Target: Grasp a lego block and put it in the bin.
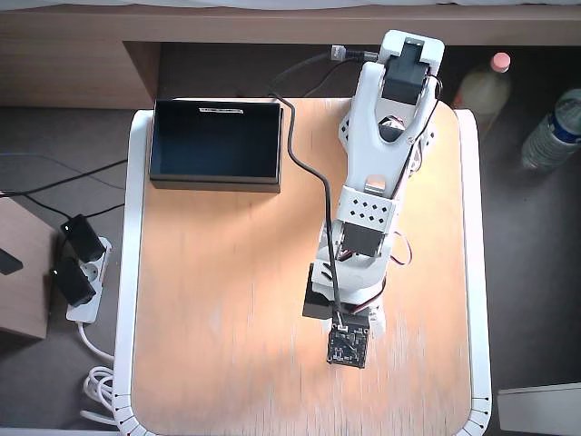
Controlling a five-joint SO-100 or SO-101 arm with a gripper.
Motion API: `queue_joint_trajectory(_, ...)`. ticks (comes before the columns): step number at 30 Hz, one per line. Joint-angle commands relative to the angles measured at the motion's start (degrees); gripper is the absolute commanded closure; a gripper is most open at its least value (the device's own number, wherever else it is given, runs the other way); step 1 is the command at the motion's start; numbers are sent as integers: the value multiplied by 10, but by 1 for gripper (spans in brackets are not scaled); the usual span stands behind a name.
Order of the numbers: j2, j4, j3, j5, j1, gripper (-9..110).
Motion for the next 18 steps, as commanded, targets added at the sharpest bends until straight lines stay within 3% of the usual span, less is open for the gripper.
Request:
queue_joint_trajectory(1,-5,-25,-67,-4,-15,74)
queue_joint_trajectory(18,-47,-61,-67,-2,-16,75)
